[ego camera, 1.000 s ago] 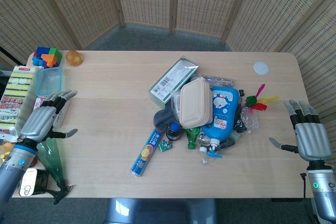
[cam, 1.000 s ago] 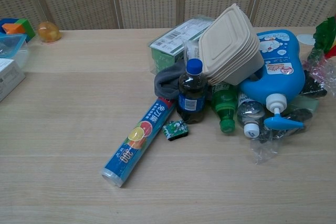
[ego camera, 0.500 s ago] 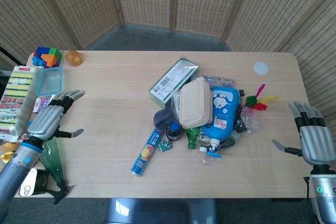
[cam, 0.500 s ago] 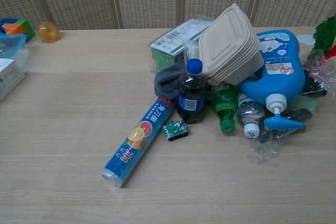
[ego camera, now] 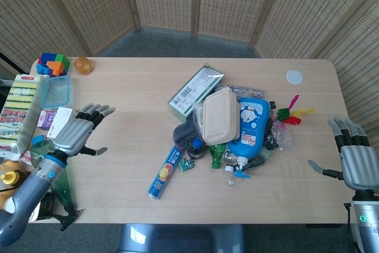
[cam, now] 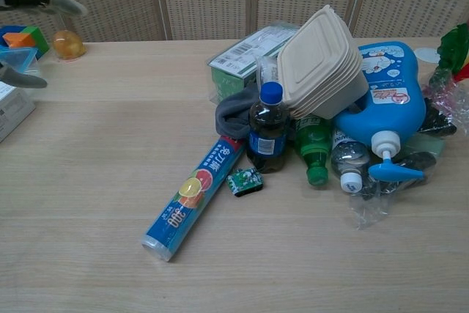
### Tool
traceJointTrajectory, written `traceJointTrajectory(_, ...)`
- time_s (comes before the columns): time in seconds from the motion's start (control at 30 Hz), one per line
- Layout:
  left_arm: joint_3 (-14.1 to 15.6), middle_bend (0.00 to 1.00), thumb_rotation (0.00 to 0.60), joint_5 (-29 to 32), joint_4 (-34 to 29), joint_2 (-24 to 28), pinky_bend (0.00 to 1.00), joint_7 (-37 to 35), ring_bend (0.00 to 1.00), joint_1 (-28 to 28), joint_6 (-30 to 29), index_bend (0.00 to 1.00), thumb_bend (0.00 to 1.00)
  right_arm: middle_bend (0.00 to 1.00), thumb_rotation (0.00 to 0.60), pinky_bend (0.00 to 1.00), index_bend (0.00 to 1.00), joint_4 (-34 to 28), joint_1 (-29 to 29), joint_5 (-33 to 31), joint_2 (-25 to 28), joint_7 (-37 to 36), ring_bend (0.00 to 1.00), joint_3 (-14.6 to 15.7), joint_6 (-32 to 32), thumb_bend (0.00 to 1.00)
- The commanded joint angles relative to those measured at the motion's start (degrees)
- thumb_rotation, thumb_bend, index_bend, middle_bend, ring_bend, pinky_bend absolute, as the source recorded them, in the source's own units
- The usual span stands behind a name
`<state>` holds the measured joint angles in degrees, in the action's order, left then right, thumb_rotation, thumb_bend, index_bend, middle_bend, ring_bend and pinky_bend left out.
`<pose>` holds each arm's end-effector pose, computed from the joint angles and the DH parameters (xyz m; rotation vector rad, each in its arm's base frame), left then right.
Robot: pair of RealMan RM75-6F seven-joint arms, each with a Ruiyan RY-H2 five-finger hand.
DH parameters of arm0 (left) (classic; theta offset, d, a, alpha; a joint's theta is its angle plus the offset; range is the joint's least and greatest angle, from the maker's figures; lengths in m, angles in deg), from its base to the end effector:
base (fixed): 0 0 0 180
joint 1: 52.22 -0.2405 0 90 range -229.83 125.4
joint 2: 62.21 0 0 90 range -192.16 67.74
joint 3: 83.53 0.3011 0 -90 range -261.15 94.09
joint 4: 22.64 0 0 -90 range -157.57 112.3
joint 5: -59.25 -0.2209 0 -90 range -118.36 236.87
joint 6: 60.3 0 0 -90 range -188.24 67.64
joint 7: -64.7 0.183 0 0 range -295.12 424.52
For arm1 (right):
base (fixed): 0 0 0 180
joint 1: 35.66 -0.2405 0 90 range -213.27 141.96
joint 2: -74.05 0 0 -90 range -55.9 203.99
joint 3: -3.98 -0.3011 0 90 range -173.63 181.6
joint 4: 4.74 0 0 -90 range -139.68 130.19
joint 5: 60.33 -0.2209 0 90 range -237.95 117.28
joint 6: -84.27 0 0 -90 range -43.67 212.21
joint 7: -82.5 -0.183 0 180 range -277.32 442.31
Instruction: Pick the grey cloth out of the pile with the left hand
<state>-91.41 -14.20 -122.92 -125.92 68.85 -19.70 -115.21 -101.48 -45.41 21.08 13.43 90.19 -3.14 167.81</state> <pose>-0.2289 0.3680 0.0926 -1.8115 -1.0451 -0.9193 -0.3279 -0.2679 0.1968 1.3793 -0.7646 0.8838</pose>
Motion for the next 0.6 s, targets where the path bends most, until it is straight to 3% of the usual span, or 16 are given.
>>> traceJointTrajectory(0.03, -0.1, 0.04, 0.561, 0.1, 4.3, -5.1, 0.0, 3.1, 0.0, 3.6, 3.1, 0.08, 0.24, 0.0, 0.387, 0.0, 0.0, -0.2, 0.2, 0.3, 0.0, -0.1, 0.0, 0.1, 0.4, 0.15)
traceJointTrajectory(0.6, -2.3, 0.07, 0.561, 4.1, 24.2, -27.2, 0.0, 9.0, 0.0, 14.2, 9.1, 0.07, 0.24, 0.0, 0.388, 0.0, 0.0, -1.3, 3.0, 1.2, 2.1, -1.6, 0.0, 0.4, 3.4, 0.15)
